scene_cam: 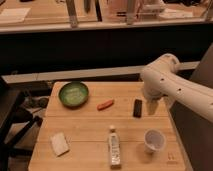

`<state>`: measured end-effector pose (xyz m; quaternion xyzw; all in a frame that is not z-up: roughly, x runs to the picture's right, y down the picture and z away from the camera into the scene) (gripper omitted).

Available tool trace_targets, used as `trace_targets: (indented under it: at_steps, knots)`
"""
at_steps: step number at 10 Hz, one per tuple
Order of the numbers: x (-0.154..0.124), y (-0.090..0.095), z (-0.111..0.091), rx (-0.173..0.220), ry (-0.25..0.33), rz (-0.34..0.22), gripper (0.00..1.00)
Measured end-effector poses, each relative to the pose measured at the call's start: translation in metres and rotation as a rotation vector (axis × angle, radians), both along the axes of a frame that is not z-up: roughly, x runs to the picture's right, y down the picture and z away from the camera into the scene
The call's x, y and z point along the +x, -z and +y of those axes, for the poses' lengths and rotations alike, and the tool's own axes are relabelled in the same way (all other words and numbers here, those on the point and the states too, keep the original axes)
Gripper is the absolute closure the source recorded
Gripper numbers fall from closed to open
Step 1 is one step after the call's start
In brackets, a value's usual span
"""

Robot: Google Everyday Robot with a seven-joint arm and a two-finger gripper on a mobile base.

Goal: Pick up the ceramic bowl

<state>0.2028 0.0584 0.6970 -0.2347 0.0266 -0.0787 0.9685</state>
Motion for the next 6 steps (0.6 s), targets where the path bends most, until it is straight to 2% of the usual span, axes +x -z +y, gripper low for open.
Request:
trace_targets:
  at_steps: [2, 6]
  knots:
    - [-0.03, -0.005, -0.011, 0.021, 0.053, -0.021, 0.2]
    - [-0.057, -0.012, -0.026, 0.054, 0.136, -0.057, 0.2]
